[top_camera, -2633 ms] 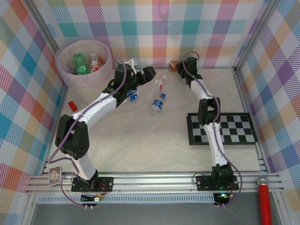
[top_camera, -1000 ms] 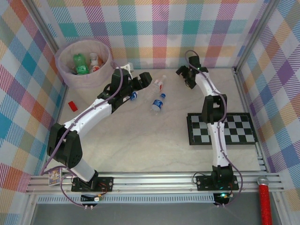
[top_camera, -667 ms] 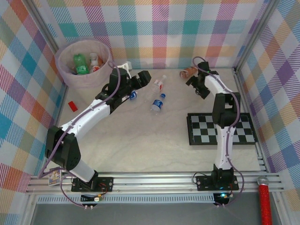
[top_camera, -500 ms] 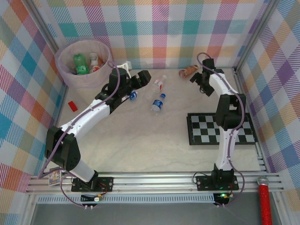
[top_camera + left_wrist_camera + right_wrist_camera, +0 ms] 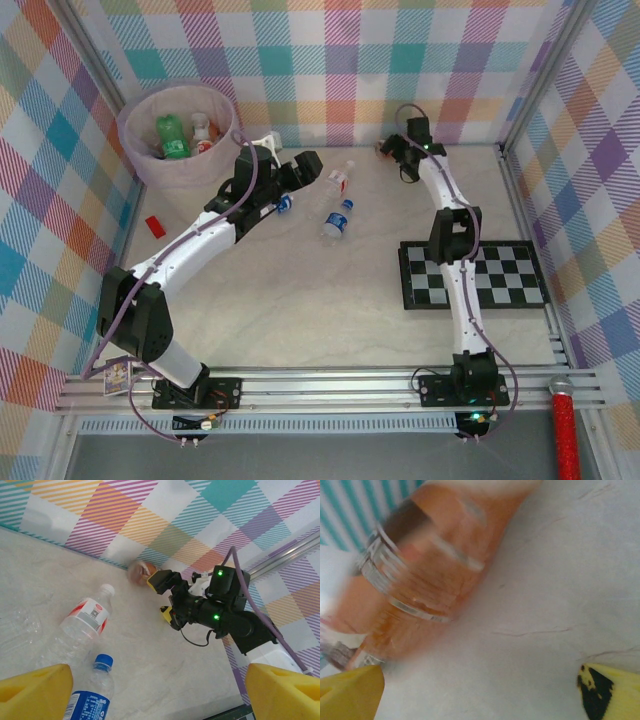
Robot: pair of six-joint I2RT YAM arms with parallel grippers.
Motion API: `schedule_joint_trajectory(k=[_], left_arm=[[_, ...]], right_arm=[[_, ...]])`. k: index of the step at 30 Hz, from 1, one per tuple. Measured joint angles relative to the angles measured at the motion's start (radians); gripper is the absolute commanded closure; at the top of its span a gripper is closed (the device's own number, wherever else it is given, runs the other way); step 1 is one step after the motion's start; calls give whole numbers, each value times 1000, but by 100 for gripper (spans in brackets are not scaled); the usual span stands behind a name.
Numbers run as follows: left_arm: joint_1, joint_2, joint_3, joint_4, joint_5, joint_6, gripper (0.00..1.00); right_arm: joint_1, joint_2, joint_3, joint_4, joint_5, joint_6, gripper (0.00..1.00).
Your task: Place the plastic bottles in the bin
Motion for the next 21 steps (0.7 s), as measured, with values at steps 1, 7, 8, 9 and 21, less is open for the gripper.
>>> schedule_joint_trajectory(k=[1, 7, 8, 9, 21], left_arm=[[0, 2, 0, -1, 0, 0, 11], [0, 3, 0, 0, 0, -1, 11], [0, 2, 0, 0, 0, -2, 11], [0, 2, 0, 0, 0, -2, 11], [0, 2, -13, -2, 1, -16, 11]], right_arm=[[1, 3, 14, 2, -3, 5, 1], [0, 23, 37, 7, -4, 25, 0], [0, 23, 29, 12, -3, 24, 0], [-1, 17, 20, 18, -7, 25, 1], [-48, -173, -357, 278, -216, 149, 0]])
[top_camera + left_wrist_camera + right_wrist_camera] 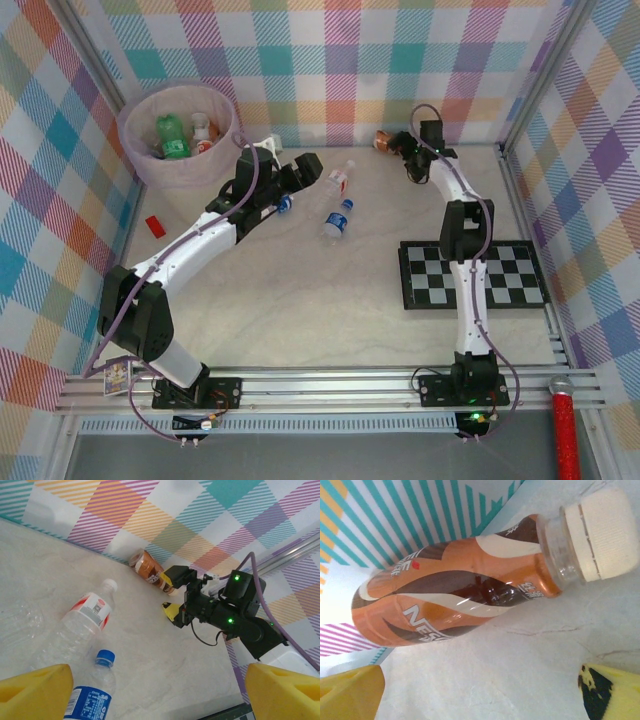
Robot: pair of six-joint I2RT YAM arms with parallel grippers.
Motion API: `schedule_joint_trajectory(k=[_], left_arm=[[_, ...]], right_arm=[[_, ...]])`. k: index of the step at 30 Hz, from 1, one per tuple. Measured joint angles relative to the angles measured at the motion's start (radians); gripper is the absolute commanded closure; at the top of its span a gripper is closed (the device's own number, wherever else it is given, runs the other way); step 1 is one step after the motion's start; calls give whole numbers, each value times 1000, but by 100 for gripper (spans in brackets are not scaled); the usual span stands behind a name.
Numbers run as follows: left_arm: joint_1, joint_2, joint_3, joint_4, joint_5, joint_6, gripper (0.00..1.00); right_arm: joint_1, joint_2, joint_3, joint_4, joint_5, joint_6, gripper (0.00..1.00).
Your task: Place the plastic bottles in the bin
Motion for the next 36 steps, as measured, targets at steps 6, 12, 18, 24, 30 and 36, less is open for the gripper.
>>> schedule_joint_trajectory(k=[6, 12, 18, 24, 30, 36], left_arm=[[0, -6, 0, 0, 0, 1, 12], [0, -12, 0, 2, 0, 1, 12], [0, -12, 0, 3, 3, 1, 12], [0, -12, 0, 5, 8, 1, 12], [0, -11, -7, 10, 17, 0, 12], [0, -11, -18, 11, 19, 0, 11]], right_arm=[[-4, -154, -148, -32, 10, -67, 5], [-47, -194, -88, -59, 8, -121, 5], [-132, -119, -58, 31, -18, -121, 41], [-180, 61, 46, 103, -63, -81, 53], [-187, 240, 303, 120, -142, 25, 67], [-189, 283, 310, 164, -191, 109, 75]])
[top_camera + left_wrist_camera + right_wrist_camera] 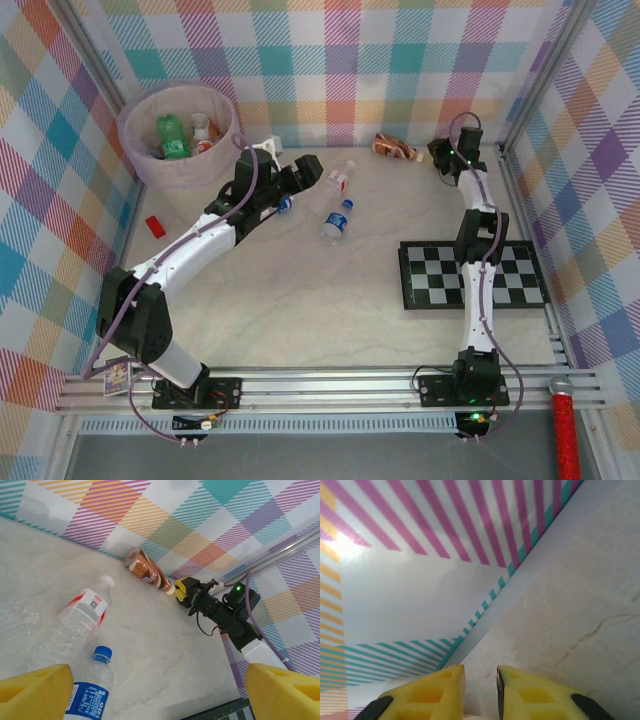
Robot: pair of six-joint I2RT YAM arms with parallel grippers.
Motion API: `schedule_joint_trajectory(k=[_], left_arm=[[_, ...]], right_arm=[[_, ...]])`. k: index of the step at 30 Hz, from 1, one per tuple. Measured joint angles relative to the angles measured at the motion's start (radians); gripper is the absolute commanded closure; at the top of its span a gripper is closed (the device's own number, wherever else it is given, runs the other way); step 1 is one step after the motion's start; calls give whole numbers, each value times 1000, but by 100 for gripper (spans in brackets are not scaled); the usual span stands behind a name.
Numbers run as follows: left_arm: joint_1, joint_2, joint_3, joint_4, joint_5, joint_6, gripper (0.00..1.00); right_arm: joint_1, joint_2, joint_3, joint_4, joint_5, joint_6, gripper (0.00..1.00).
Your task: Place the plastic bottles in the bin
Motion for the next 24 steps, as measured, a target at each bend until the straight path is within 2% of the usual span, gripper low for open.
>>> schedule_joint_trajectory(k=[7, 15, 24], left_arm=[[0, 0, -8, 8, 0, 0, 11], [0, 0, -19, 18, 0, 0, 11], [0, -46, -36, 8, -16, 2, 11]], right_arm=[[-6, 15, 4, 19, -58, 15, 85], [1, 10, -27, 34, -120, -41, 89], [44, -167, -328, 63, -165, -190, 89]])
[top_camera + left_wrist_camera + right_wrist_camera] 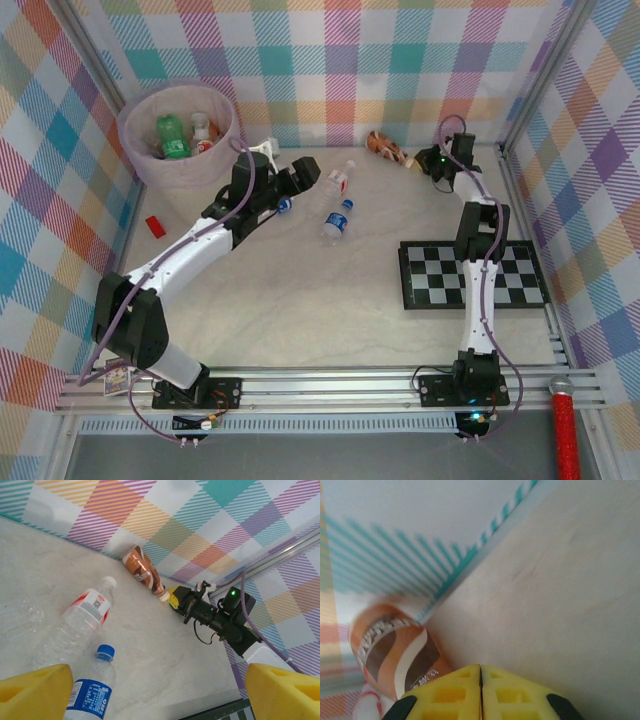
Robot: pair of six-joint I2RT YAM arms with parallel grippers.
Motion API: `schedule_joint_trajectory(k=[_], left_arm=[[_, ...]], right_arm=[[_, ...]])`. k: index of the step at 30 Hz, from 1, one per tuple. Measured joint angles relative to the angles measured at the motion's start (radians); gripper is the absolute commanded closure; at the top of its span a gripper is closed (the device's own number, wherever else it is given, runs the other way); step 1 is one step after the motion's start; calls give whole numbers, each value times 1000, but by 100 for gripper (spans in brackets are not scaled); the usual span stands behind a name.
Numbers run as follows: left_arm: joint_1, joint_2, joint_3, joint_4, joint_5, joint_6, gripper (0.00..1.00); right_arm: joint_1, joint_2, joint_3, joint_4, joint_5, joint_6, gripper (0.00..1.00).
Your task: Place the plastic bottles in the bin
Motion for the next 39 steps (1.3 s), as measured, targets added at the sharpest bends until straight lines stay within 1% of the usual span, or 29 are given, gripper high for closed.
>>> schedule_joint_trajectory(k=[3, 6, 7, 9, 12, 13, 16, 19, 22, 26, 29, 34, 39], left_arm=[[0, -28, 0, -13, -7, 6, 11], [0, -48, -1, -20, -14, 14, 11], [0, -53, -1, -23, -17, 15, 11], [0, -59, -1, -31, -23, 19, 11], [0, -71, -6, -51, -32, 28, 10], [0, -74, -8, -58, -33, 34, 10], [0, -85, -8, -75, -44, 48, 10], [0, -97, -8, -90, -56, 60, 10], [0, -108, -8, -107, -66, 71, 10], [0, -121, -8, -123, -76, 77, 10], [0, -126, -8, -125, -80, 85, 10], [0, -136, -9, -129, -85, 95, 10], [0, -157, -16, -134, -98, 96, 10]], right_arm=[[36, -82, -133, 0, -9, -54, 87], [72, -199, -306, -14, 6, -119, 81], [85, -241, -357, -35, 28, -150, 77], [112, -310, -407, -86, 84, -211, 66], [142, -381, -404, -159, 182, -314, 37], [151, -396, -387, -186, 214, -351, 30], [184, -396, -279, -273, 301, -439, 26], [217, -364, -143, -360, 373, -497, 19], [261, -293, 15, -433, 414, -517, 19], [303, -164, 206, -507, 438, -504, 23], [319, -104, 238, -532, 442, -476, 25], [311, -40, 239, -555, 450, -440, 28], [299, -14, 258, -565, 465, -418, 35]])
